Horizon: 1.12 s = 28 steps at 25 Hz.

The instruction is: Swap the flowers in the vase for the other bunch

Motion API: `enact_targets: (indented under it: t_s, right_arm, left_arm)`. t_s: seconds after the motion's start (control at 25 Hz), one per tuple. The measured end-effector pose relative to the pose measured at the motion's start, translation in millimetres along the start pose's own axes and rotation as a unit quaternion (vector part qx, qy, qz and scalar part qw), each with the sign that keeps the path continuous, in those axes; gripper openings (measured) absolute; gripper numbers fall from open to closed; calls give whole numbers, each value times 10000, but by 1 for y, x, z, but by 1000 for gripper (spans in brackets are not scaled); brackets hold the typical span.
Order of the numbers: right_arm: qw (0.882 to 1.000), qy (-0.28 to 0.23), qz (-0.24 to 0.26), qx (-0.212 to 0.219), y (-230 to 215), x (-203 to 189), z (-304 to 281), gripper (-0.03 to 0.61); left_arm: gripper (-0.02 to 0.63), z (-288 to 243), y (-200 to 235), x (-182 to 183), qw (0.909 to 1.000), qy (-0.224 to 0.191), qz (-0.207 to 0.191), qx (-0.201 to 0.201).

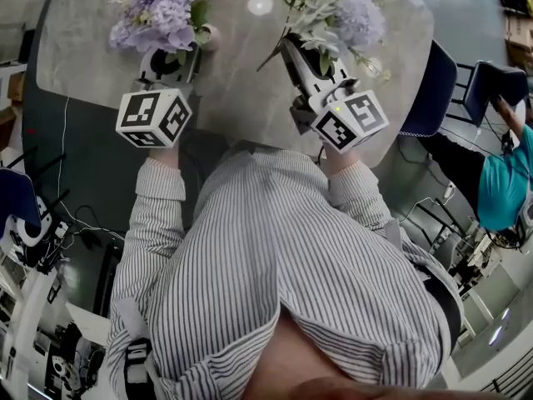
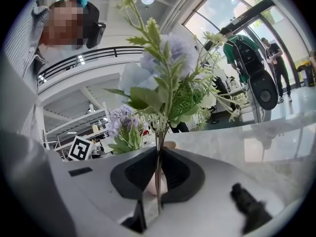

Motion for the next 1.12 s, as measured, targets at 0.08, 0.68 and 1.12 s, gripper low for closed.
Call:
enact_targets:
  t_s: [0.08, 0.68, 1.12]
  right_arm:
    - [10000, -41, 16, 27, 1, 2, 1, 35]
    - [9986, -247, 372, 290, 39, 20, 23, 35]
    - [9951, -489, 559, 653, 72, 39, 26, 35]
  left_arm:
    - [132, 1, -2, 2, 10000, -27, -31, 18]
    - [190, 47, -25, 16, 9994, -183, -197, 200]
    - [202, 84, -39, 37, 9978, -513, -291, 302]
Point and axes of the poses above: the fingertips, and each gripper's own axes: z backward along the fingers, y to its left, x out of its top, the point moved 6 cm from there along z, backward along the fingers, and after that the axes turned 9 degrees about -y, right-handed, at the moved point
